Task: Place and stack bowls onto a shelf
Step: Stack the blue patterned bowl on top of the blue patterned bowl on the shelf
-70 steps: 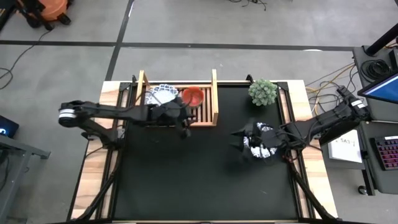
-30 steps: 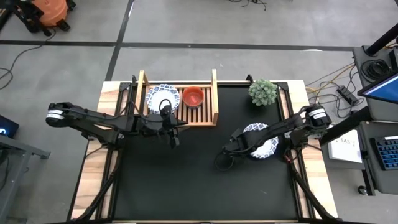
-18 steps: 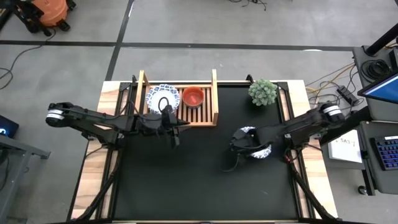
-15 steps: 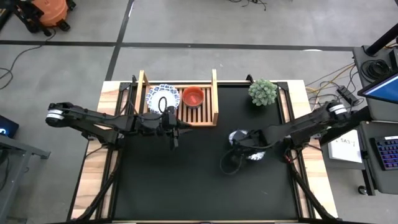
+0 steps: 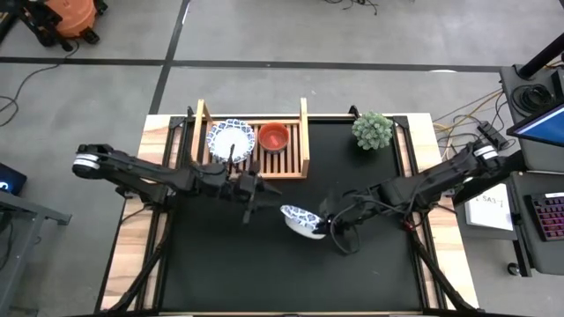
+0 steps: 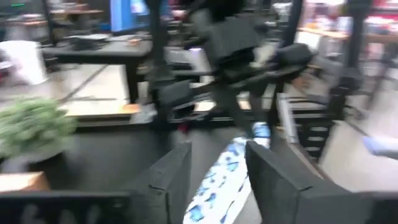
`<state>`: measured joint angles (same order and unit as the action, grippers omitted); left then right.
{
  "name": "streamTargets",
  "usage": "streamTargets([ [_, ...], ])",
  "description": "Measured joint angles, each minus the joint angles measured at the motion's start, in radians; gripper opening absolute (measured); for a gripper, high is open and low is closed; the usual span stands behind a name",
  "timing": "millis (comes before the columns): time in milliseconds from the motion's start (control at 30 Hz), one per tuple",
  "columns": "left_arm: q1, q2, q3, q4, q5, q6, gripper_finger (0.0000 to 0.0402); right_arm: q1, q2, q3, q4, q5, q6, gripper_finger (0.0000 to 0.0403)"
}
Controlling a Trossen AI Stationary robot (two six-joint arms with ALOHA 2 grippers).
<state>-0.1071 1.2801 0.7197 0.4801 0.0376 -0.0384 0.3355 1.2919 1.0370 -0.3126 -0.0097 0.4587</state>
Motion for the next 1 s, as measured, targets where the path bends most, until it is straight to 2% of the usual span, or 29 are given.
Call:
streamTargets([
  [100,-0.01,0.038,0.0,0.024,0.08,0.012,0.0164,-0.002,0.013,0.0,0.016,-0.007,-0.033,0.0013],
  [200,-0.015,0.079,0.005,0.024,0.098,0.021,0.0181,-0.002,0.015,-0.001,0.018,-0.013,-0.05,0.0013],
  [367,-0.017,0.164,0.042,0.03,0.111,0.022,0.0185,-0.002,0.015,-0.001,0.043,-0.017,-0.059,0.0013],
  [533,-0.017,0.25,0.096,0.016,0.206,0.041,0.0178,-0.002,0.012,-0.001,0.042,-0.017,-0.059,0.0013],
  [700,-0.017,0.303,0.146,-0.004,0.236,0.049,0.0139,-0.002,0.014,-0.001,0.041,-0.017,-0.062,0.0013],
  [933,-0.019,0.295,0.154,-0.035,0.247,0.054,0.0024,-0.002,0.014,-0.002,0.034,0.012,-0.068,0.0015],
  [1000,-0.019,0.292,0.154,-0.037,0.247,0.047,0.0009,-0.002,0.014,-0.002,0.038,0.022,-0.074,0.0027],
])
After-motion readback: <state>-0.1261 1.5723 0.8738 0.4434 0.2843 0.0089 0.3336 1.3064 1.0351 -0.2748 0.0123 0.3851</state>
